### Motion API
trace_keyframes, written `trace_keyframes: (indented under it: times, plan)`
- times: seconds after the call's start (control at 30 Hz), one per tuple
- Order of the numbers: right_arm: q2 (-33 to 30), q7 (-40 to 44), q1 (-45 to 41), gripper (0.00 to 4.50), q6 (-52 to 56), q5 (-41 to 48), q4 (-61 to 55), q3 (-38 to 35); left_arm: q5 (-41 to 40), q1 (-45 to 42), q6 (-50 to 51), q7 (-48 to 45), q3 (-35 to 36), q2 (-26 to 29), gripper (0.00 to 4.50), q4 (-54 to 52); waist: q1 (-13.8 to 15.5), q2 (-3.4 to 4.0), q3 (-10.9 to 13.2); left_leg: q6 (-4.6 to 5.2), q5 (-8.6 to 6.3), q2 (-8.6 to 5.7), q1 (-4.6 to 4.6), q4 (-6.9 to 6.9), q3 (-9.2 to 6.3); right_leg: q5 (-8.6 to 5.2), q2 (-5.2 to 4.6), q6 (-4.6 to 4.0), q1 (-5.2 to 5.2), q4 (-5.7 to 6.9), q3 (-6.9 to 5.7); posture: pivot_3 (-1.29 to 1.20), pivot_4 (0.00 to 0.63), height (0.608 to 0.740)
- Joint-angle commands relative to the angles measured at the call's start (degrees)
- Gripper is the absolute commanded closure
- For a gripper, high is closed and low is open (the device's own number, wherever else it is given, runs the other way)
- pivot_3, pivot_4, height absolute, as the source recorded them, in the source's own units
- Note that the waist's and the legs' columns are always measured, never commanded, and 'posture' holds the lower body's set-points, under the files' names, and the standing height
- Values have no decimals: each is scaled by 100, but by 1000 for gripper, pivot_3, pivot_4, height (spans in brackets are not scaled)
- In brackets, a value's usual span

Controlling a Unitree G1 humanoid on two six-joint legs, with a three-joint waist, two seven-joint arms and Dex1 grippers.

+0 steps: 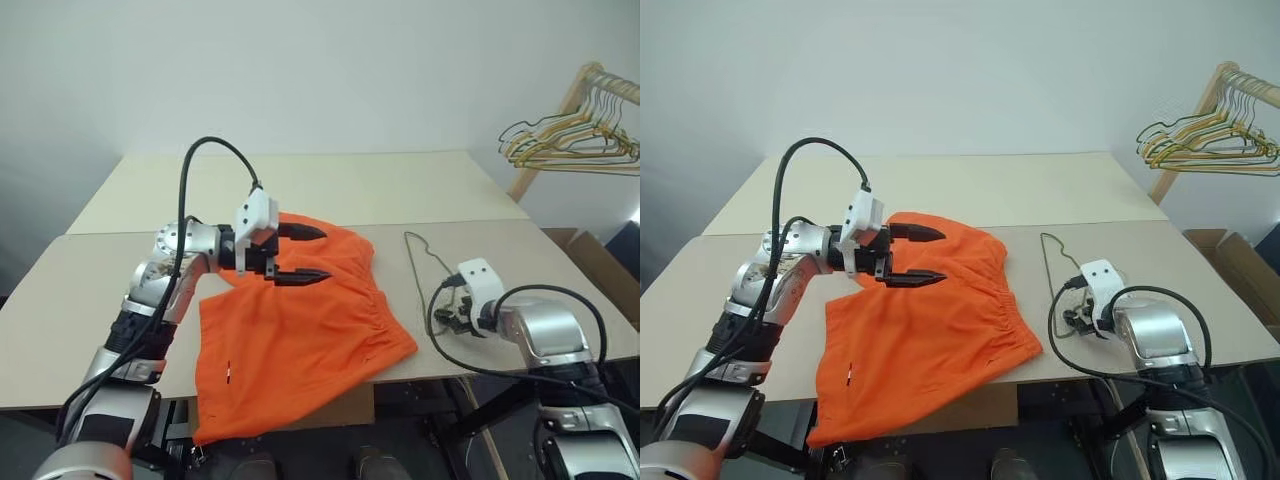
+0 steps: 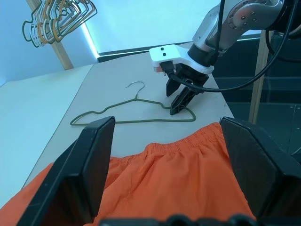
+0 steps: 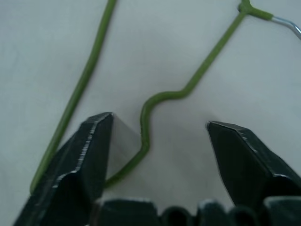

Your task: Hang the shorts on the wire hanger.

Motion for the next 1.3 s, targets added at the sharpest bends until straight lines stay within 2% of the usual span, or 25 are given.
trace_keyframes:
  times: [0.03,0.23,0.3,0.37,0.43,0.57,0.67,0.73,0.97,1.3]
  plan:
    - [61,-134,-14,1833,402,69,29,-236,51,-61,-127,-22,65,-23,633,-105,-2,0,0,0,0,0,2,1,-1,0,0,0,3,1,0,44,0,740]
    - [-72,-361,186,3937,537,-4,-580,-268,158,-44,-159,105,59,-175,633,-79,61,1,0,0,0,0,-3,0,-5,1,0,3,2,-3,-3,40,0,740]
    - [-213,-426,253,4452,410,-67,-862,-205,200,-89,-195,167,47,-259,633,-2,71,1,0,0,0,-1,-13,-1,-5,0,-1,5,-7,-4,-3,36,0,740]
    - [-488,-446,332,4452,171,-196,-1150,-47,278,-173,-236,300,40,-399,633,119,84,4,1,0,0,-2,-32,0,-7,1,-2,6,-23,-3,-5,28,0,740]
    - [-984,-472,583,4452,-636,-562,-1516,254,393,-282,-306,436,25,-556,633,273,84,6,0,0,0,-9,-61,1,-5,3,-6,7,-59,1,1,24,0,740]
    - [-2169,-559,1278,4452,-3315,-1650,-1832,749,579,-543,-465,593,50,-753,633,627,58,6,0,0,0,-15,-93,3,-7,4,-9,12,-90,1,1,6,0,740]
    - [-3453,-904,1803,4452,-6003,-2890,-1512,1083,653,-839,-548,556,68,-789,633,975,20,11,2,1,0,-17,-94,2,-5,1,-11,17,-92,-3,1,-7,0,740]
    - [-3844,-1126,1903,4452,-6943,-3370,-1238,1134,729,-1032,-642,529,44,-805,633,1231,-37,12,2,1,0,-22,-88,-1,-1,-5,-18,24,-91,0,2,-14,0,740]
    - [-3695,-1870,1517,4452,-8550,-4243,-584,916,1196,-1514,-668,537,-258,-936,633,1895,-160,8,3,0,1,-27,-72,10,2,-5,-19,16,-75,1,18,-28,0,740]
    - [-3421,-1992,1026,4452,-9416,-4838,-312,782,1992,-1796,-824,85,-849,-874,633,2545,-243,8,3,1,0,-33,-74,8,4,3,-21,26,-76,-1,29,-37,0,740]
